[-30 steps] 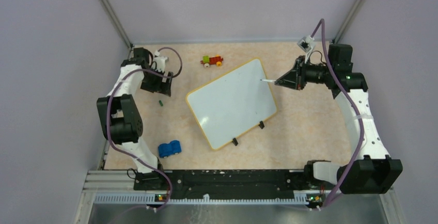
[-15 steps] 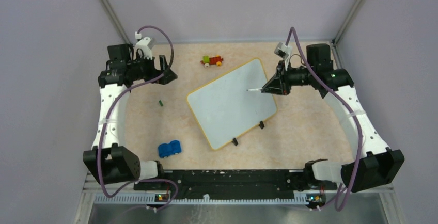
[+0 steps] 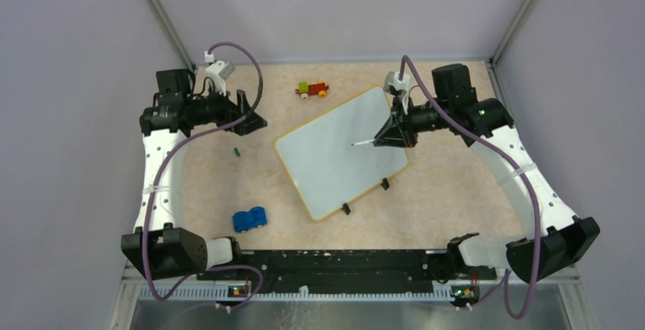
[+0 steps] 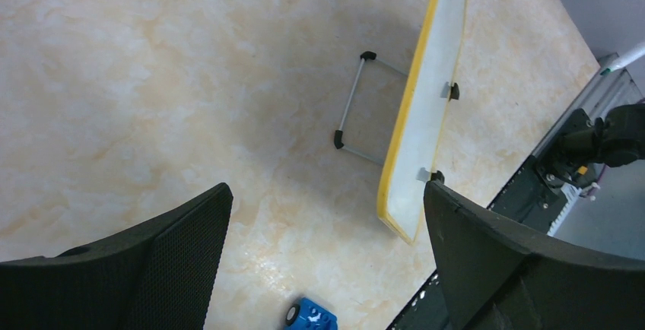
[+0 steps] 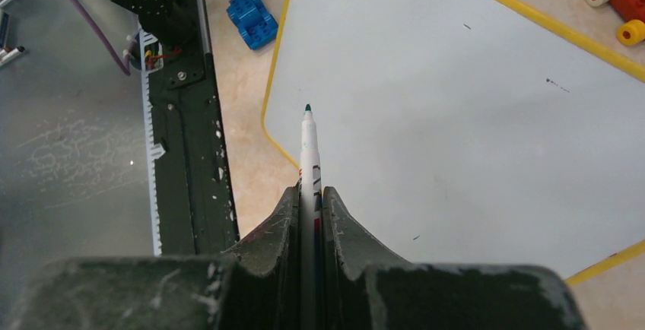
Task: Write a sentence on the whiteboard
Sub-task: Hold the whiteboard on the whiteboard stand, then write on the whiteboard at the whiteboard stand.
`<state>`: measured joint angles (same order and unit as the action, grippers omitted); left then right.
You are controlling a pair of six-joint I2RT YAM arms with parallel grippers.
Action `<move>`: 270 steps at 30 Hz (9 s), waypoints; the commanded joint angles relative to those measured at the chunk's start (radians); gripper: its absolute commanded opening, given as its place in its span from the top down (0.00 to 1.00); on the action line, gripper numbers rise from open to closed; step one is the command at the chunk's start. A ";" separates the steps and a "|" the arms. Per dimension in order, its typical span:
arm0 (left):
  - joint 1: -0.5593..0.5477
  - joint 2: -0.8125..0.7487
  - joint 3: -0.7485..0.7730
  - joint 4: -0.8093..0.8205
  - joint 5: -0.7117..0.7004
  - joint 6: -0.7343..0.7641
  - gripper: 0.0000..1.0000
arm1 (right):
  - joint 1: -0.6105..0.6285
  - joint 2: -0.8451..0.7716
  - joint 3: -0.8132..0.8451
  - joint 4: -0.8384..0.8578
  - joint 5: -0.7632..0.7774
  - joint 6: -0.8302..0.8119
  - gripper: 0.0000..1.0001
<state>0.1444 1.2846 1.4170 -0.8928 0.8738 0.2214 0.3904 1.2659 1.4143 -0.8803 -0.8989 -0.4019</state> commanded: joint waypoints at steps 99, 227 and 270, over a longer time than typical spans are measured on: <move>-0.206 0.082 -0.213 0.247 0.258 -0.084 1.00 | 0.612 0.327 0.122 0.450 0.661 0.005 1.00; -0.206 0.090 -0.215 0.242 0.258 -0.068 1.00 | 0.564 0.232 0.052 0.340 0.683 -0.038 1.00; -0.206 0.100 -0.210 0.240 0.254 -0.067 1.00 | 0.506 0.300 0.118 0.361 0.730 -0.020 1.00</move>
<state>-0.0650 1.3987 1.2022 -0.6689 1.0840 0.1520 0.9241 1.5646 1.4723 -0.5518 -0.2188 -0.4248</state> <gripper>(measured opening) 0.114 0.090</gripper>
